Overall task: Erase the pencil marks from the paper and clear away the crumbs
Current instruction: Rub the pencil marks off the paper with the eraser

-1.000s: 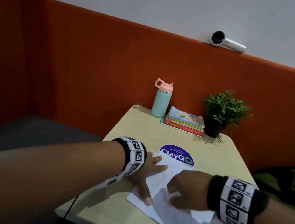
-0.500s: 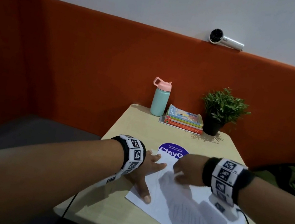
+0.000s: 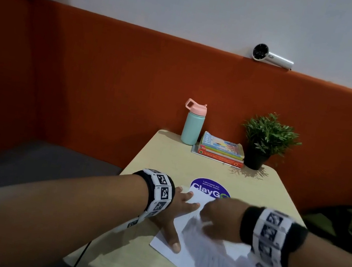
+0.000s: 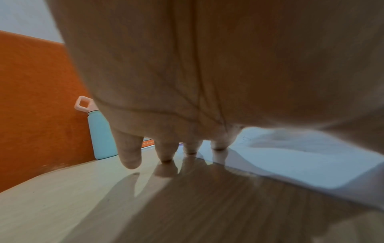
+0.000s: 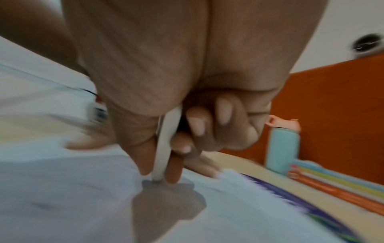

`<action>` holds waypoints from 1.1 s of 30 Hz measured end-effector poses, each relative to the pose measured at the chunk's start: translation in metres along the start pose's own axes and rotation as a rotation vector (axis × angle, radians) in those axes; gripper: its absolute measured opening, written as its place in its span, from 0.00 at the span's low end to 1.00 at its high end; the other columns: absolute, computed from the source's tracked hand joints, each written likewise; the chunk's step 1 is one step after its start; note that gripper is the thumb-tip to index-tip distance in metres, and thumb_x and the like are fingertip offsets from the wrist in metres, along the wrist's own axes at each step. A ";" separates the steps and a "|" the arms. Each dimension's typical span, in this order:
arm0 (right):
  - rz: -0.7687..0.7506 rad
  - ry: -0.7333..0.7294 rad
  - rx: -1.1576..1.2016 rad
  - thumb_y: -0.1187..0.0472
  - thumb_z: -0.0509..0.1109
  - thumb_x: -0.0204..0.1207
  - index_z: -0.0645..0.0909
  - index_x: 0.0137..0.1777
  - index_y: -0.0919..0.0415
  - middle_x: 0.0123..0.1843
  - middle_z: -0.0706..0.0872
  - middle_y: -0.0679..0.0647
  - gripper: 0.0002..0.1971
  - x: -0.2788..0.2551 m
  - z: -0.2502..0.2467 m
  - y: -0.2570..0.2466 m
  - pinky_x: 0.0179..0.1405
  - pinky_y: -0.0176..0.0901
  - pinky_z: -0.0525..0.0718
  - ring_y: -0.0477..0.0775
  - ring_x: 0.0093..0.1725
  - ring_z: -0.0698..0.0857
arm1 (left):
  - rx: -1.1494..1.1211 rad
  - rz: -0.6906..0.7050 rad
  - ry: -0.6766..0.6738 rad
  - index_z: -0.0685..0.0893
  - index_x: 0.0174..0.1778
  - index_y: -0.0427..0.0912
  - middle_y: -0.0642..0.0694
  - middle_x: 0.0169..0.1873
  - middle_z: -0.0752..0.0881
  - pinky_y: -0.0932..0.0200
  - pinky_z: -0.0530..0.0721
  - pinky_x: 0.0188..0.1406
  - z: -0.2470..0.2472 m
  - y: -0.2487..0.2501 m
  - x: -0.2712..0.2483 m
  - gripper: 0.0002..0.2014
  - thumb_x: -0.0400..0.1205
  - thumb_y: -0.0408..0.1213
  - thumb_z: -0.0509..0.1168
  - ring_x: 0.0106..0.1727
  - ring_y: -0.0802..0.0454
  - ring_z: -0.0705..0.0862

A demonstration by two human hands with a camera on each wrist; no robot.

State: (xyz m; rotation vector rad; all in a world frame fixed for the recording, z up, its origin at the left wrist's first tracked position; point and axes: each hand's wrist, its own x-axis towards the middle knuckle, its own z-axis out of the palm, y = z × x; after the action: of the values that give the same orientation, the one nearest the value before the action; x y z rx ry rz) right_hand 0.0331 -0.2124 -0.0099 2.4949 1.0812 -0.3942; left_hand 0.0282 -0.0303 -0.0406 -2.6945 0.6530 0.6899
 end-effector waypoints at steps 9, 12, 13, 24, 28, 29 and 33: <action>0.051 0.002 0.003 0.50 0.59 0.83 0.83 0.63 0.56 0.58 0.87 0.51 0.17 0.012 -0.012 0.019 0.56 0.45 0.82 0.51 0.52 0.83 | -0.010 -0.001 -0.003 0.30 0.87 0.62 0.50 0.88 0.32 0.27 0.44 0.84 -0.001 -0.001 0.001 0.62 0.70 0.79 0.65 0.90 0.40 0.38; -0.028 -0.015 0.029 0.51 0.60 0.82 0.83 0.61 0.54 0.55 0.87 0.50 0.15 0.006 -0.007 -0.006 0.54 0.48 0.84 0.51 0.49 0.83 | -0.012 0.011 0.016 0.30 0.86 0.65 0.50 0.88 0.32 0.26 0.45 0.84 0.001 -0.003 0.004 0.63 0.68 0.80 0.66 0.90 0.39 0.39; -0.080 -0.036 0.058 0.51 0.60 0.82 0.83 0.61 0.55 0.54 0.87 0.50 0.15 0.000 -0.006 -0.016 0.53 0.48 0.84 0.51 0.49 0.83 | -0.009 0.014 0.020 0.31 0.86 0.64 0.49 0.89 0.33 0.26 0.46 0.84 0.002 -0.003 0.005 0.63 0.68 0.79 0.67 0.90 0.39 0.40; -0.084 -0.023 0.057 0.50 0.58 0.83 0.81 0.59 0.56 0.49 0.85 0.51 0.15 0.001 0.000 -0.013 0.48 0.47 0.81 0.55 0.47 0.82 | -0.007 0.020 -0.014 0.30 0.87 0.60 0.48 0.88 0.31 0.29 0.46 0.85 0.002 -0.002 0.006 0.64 0.69 0.79 0.67 0.90 0.39 0.38; -0.108 -0.034 0.132 0.48 0.59 0.84 0.82 0.61 0.54 0.53 0.86 0.49 0.16 0.001 -0.001 -0.005 0.51 0.45 0.79 0.50 0.47 0.80 | -0.012 0.006 -0.017 0.29 0.87 0.60 0.49 0.88 0.31 0.28 0.46 0.85 0.004 -0.003 0.008 0.66 0.67 0.81 0.66 0.90 0.40 0.38; -0.044 -0.024 0.113 0.48 0.59 0.84 0.82 0.64 0.54 0.56 0.87 0.49 0.17 0.005 -0.004 0.007 0.53 0.44 0.80 0.50 0.50 0.81 | -0.013 0.003 -0.024 0.28 0.86 0.60 0.49 0.88 0.31 0.27 0.47 0.85 0.004 -0.004 0.009 0.66 0.67 0.81 0.66 0.90 0.40 0.38; 0.022 -0.004 0.084 0.48 0.58 0.83 0.81 0.66 0.53 0.61 0.87 0.49 0.19 0.010 -0.003 0.018 0.59 0.48 0.83 0.52 0.58 0.85 | -0.002 0.010 -0.023 0.28 0.86 0.59 0.48 0.88 0.31 0.28 0.48 0.85 0.004 -0.005 0.011 0.67 0.65 0.83 0.64 0.90 0.39 0.38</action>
State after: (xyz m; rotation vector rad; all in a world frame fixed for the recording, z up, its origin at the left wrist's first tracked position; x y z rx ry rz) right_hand 0.0532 -0.2164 -0.0070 2.5755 1.0557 -0.4469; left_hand 0.0380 -0.0287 -0.0487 -2.6830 0.6611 0.7240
